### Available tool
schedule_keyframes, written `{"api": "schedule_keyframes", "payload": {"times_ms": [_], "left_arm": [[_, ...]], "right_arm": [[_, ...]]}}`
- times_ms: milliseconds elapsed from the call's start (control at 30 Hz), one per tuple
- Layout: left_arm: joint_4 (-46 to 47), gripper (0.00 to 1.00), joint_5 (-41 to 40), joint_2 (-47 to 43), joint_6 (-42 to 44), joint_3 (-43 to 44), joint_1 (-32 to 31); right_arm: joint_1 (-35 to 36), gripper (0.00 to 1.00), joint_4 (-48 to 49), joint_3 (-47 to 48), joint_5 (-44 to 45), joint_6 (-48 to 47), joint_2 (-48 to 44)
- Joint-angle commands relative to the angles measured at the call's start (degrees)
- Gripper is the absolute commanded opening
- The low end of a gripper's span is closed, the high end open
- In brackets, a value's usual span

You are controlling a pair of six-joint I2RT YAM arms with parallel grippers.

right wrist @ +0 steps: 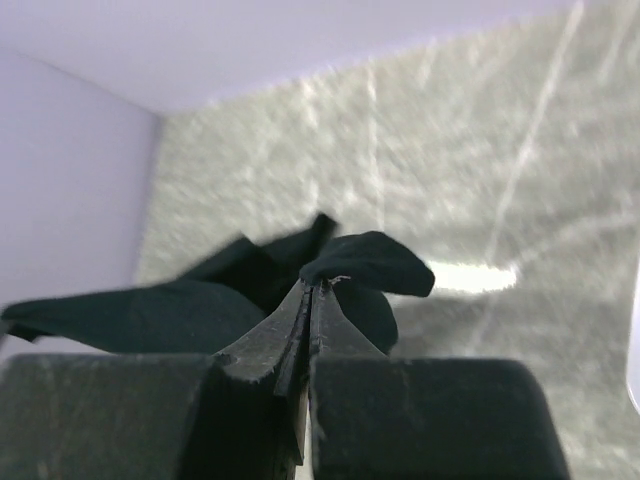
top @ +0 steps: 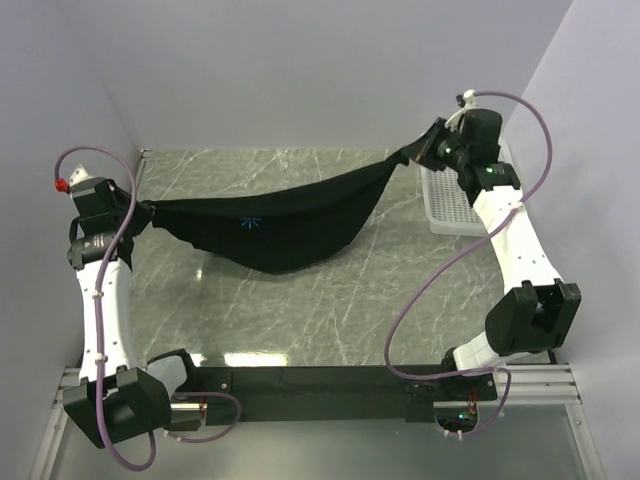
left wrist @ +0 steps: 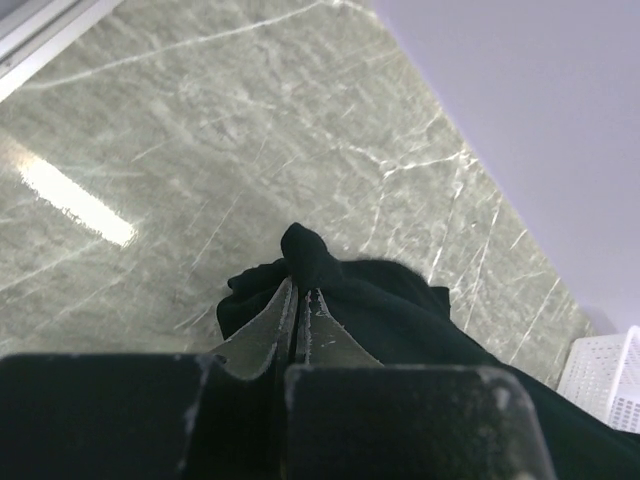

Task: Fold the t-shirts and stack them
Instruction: Flatten the tshirt out

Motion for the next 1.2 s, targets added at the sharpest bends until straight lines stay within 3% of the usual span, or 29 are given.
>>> {"api": "schedule_keyframes", "payload": {"times_ms": [0, 200, 433, 667, 1033, 1167], "left_arm": [[2.97, 0.01, -0.83, 0.42, 0.44, 3.87, 0.24], [3.50, 0.01, -0.91, 2.17, -0.79, 4.14, 0.42], [5.96, 0.01, 1.37, 4.90, -2.20, 0.90, 1.12], [12.72, 0.00, 5.50, 10.87, -3.43, -1.66, 1.83], [15.10, 0.01, 6.20, 16.42, -3.34, -3.16, 2.44], [14.75, 0.01, 7.87, 13.71, -1.68, -4.91, 2.70]], "right_arm": [[-1.51, 0.00, 5.04, 5.58, -1.64, 3.78, -2.61], [-1.25, 0.00, 4.87, 7.43, -2.88, 9.50, -1.47], [0.25, 0.00, 3.10, 10.23, 8.09, 5.56, 2.22], [2.53, 0.00, 3.37, 24.11, 13.99, -0.43, 17.66], [7.45, 0.00, 6.27, 35.99, 13.30, -3.59, 29.12], [6.93, 0.00, 4.97, 34.77, 0.85, -10.95, 27.20]]}}
